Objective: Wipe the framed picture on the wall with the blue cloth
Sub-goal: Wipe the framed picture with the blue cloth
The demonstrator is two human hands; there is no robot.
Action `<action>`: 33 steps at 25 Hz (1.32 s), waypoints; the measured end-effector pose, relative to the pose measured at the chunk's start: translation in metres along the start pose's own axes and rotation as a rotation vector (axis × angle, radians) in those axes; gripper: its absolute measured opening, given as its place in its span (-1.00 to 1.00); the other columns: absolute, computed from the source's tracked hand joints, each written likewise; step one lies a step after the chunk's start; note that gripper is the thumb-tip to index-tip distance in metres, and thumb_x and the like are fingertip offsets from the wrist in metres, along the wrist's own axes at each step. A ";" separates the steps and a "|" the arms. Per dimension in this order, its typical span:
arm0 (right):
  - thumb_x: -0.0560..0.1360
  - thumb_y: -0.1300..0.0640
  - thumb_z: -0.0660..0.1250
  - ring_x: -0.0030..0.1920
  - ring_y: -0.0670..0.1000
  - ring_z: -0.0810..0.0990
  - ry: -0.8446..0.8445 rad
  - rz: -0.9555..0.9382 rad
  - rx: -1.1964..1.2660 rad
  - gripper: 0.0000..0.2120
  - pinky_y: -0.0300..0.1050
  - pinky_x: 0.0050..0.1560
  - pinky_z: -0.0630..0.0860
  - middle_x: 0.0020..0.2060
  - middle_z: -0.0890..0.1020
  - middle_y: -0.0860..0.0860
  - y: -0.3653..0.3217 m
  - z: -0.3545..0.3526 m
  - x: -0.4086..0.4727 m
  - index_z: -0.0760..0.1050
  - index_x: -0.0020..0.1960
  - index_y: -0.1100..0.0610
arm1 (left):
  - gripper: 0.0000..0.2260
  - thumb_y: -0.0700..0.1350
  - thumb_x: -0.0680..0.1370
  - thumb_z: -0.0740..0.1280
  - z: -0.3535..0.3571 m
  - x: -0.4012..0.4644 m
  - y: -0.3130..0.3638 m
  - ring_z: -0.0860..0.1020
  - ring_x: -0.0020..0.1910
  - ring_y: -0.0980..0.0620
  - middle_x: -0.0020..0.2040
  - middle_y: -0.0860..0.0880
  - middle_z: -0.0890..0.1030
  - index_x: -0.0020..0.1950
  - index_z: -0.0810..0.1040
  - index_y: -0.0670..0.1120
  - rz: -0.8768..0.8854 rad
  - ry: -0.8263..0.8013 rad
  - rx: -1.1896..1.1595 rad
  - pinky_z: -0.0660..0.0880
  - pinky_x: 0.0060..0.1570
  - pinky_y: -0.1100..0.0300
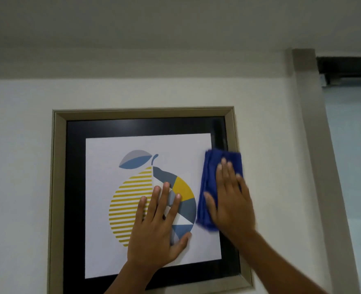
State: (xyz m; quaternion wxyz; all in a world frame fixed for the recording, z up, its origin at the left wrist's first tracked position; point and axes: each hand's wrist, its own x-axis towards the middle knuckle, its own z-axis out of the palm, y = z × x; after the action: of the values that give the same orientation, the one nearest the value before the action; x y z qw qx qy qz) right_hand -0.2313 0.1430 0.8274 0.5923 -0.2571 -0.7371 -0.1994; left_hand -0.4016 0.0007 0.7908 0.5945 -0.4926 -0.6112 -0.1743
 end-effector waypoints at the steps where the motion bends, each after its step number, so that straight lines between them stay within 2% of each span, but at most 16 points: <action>1: 0.64 -0.22 -0.11 0.57 0.15 0.14 -0.025 -0.005 -0.021 -0.31 -0.01 0.53 0.00 0.59 0.08 0.14 0.000 0.007 -0.037 0.04 0.59 0.24 | -0.20 0.42 0.55 0.13 0.000 0.000 0.000 0.06 0.65 -0.22 0.68 -0.17 0.09 0.64 0.17 -0.05 -0.006 -0.004 0.001 0.03 0.57 -0.21; 4: 0.62 -0.25 -0.12 0.58 0.09 0.04 -0.113 -0.039 -0.057 -0.26 -0.03 0.50 -0.02 0.59 -0.01 0.10 -0.003 0.017 -0.110 -0.07 0.59 0.25 | -0.21 0.43 0.55 0.10 -0.003 -0.002 0.001 0.06 0.65 -0.22 0.67 -0.18 0.12 0.63 0.21 -0.05 -0.015 -0.025 0.018 0.06 0.55 -0.23; 6: 0.62 -0.26 -0.10 0.58 0.06 -0.03 -0.138 -0.054 -0.048 -0.26 -0.04 0.50 -0.02 0.58 0.04 0.10 -0.001 0.014 -0.112 -0.05 0.59 0.24 | -0.21 0.42 0.55 0.10 -0.007 0.001 0.001 0.08 0.64 -0.23 0.66 -0.18 0.14 0.62 0.23 -0.06 -0.012 -0.045 0.016 0.10 0.54 -0.25; 10: 0.62 -0.25 -0.01 0.57 0.13 0.13 -0.096 -0.121 -0.093 -0.27 0.00 0.53 0.02 0.57 0.17 0.17 0.007 -0.001 -0.039 0.10 0.57 0.26 | -0.20 0.43 0.54 0.12 -0.003 -0.002 -0.001 0.07 0.64 -0.23 0.66 -0.19 0.14 0.61 0.24 -0.07 0.005 -0.046 0.025 0.03 0.57 -0.23; 14: 0.61 -0.25 -0.03 0.58 0.10 0.06 0.003 -0.073 -0.082 -0.26 -0.02 0.53 0.01 0.59 0.10 0.14 0.000 -0.022 0.082 0.05 0.59 0.25 | -0.17 0.46 0.52 0.11 0.003 -0.004 -0.002 0.07 0.63 -0.25 0.65 -0.18 0.14 0.62 0.24 -0.06 0.002 -0.027 0.046 -0.02 0.57 -0.24; 16: 0.61 -0.24 -0.03 0.59 0.09 0.05 0.026 -0.075 -0.047 -0.27 -0.02 0.54 0.03 0.59 0.09 0.13 0.001 -0.022 0.100 0.04 0.59 0.23 | -0.17 0.47 0.51 0.11 0.002 -0.003 -0.001 0.07 0.63 -0.24 0.65 -0.16 0.13 0.63 0.18 -0.03 0.005 -0.033 0.031 -0.02 0.56 -0.23; 19: 0.62 -0.25 -0.05 0.60 0.07 0.01 0.022 -0.041 0.026 -0.29 -0.02 0.55 0.00 0.60 0.06 0.10 0.001 -0.007 0.051 0.00 0.60 0.19 | -0.17 0.45 0.52 0.15 0.002 -0.005 -0.001 0.07 0.64 -0.22 0.67 -0.16 0.11 0.64 0.15 -0.01 -0.002 -0.002 -0.020 -0.01 0.58 -0.20; 23: 0.62 -0.28 -0.06 0.59 0.10 0.01 -0.104 -0.024 -0.006 -0.25 -0.01 0.55 -0.01 0.61 0.00 0.11 0.000 0.013 -0.073 -0.06 0.61 0.19 | -0.16 0.44 0.53 0.16 -0.005 -0.005 0.001 0.06 0.65 -0.23 0.67 -0.20 0.09 0.64 0.16 -0.06 0.011 -0.010 -0.024 0.00 0.59 -0.23; 26: 0.60 -0.32 -0.02 0.59 0.11 0.02 -0.188 -0.044 -0.024 -0.20 -0.01 0.54 -0.01 0.61 -0.01 0.12 0.000 0.013 -0.113 -0.06 0.61 0.20 | -0.17 0.45 0.53 0.13 -0.009 -0.003 0.000 0.04 0.65 -0.22 0.67 -0.19 0.08 0.64 0.16 -0.05 0.006 -0.040 -0.010 -0.01 0.59 -0.22; 30: 0.60 -0.33 -0.04 0.59 0.11 0.01 -0.145 -0.124 -0.049 -0.20 -0.03 0.56 -0.08 0.61 0.02 0.14 0.007 -0.001 -0.034 -0.05 0.60 0.22 | -0.17 0.44 0.53 0.17 -0.006 -0.001 -0.001 0.07 0.65 -0.23 0.67 -0.19 0.10 0.64 0.18 -0.06 0.006 -0.010 -0.034 0.03 0.58 -0.24; 33: 0.60 -0.33 -0.07 0.59 0.11 0.01 -0.048 -0.093 -0.034 -0.20 0.02 0.54 0.02 0.60 0.05 0.15 0.005 -0.022 0.080 -0.03 0.60 0.22 | -0.18 0.44 0.53 0.17 -0.002 -0.002 0.000 0.06 0.65 -0.23 0.67 -0.19 0.10 0.63 0.21 -0.06 0.006 -0.009 -0.038 0.07 0.57 -0.25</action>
State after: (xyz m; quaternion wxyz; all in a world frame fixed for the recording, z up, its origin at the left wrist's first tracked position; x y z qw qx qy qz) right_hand -0.2247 0.1454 0.9105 0.5600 -0.2373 -0.7589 -0.2327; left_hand -0.4009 -0.0019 0.7897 0.5829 -0.5063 -0.6089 -0.1819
